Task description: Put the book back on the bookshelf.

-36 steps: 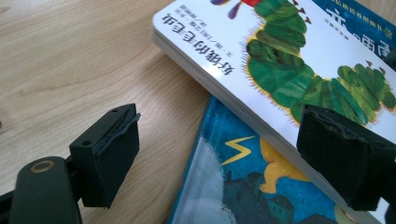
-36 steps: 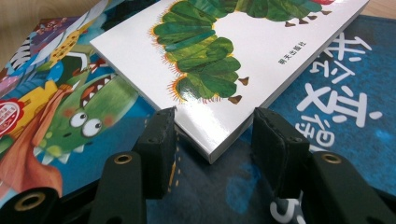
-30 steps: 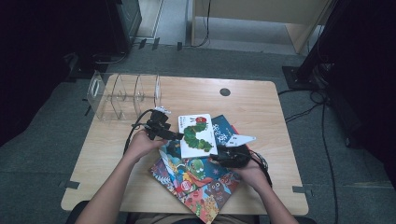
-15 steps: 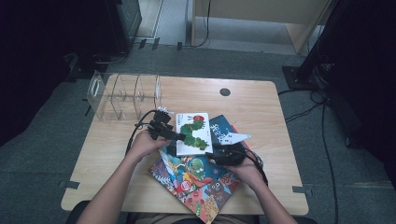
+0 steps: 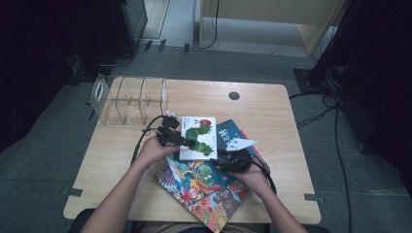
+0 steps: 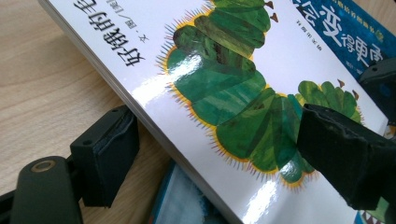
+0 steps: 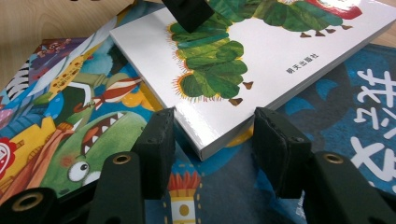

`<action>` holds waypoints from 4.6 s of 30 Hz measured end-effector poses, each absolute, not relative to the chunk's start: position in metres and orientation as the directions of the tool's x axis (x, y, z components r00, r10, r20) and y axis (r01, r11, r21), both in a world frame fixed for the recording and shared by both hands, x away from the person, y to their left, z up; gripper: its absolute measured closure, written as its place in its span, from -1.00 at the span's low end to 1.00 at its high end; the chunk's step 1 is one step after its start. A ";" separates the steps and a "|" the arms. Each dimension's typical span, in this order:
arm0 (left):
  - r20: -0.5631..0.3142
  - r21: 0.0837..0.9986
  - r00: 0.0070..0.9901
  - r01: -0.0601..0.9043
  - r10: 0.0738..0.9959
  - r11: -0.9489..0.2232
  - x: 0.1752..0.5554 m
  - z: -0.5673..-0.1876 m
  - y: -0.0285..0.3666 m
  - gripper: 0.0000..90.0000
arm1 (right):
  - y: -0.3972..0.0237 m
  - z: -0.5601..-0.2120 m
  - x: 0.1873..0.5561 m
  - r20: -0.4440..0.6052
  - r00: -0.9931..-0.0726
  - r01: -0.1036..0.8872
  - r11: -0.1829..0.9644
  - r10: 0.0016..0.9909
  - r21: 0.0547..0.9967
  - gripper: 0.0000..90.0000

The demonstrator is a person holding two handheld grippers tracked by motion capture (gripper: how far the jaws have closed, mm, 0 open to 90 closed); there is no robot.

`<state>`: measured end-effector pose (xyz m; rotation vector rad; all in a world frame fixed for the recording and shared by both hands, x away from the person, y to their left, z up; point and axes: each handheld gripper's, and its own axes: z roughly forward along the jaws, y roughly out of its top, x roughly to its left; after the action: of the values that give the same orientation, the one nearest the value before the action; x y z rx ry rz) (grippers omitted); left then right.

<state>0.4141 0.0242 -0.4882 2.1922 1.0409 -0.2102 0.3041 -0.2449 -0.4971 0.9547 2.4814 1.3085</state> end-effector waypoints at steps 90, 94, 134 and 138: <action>-0.466 0.311 0.557 0.831 0.688 -0.462 0.411 -0.381 0.019 0.70 | -0.231 -0.499 0.308 0.030 -0.822 0.369 0.491 0.569 0.789 -0.34; -0.426 0.323 0.567 0.823 0.705 -0.466 0.406 -0.376 0.024 0.70 | -0.231 -0.500 0.307 0.027 -0.819 0.368 0.487 0.574 0.792 -0.36; -0.362 0.343 0.504 0.854 0.784 -0.391 0.378 -0.351 0.105 0.71 | -0.233 -0.500 0.309 0.069 -0.824 0.387 0.470 0.562 0.793 -0.41; -0.362 0.347 0.489 0.861 0.794 -0.373 0.374 -0.352 0.115 0.71 | -0.233 -0.500 0.309 0.064 -0.824 0.384 0.472 0.563 0.793 -0.42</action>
<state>0.3739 0.1147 -0.3519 2.2475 1.3633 -0.1822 0.3090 -0.2331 -0.4998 0.8199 2.5126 1.2740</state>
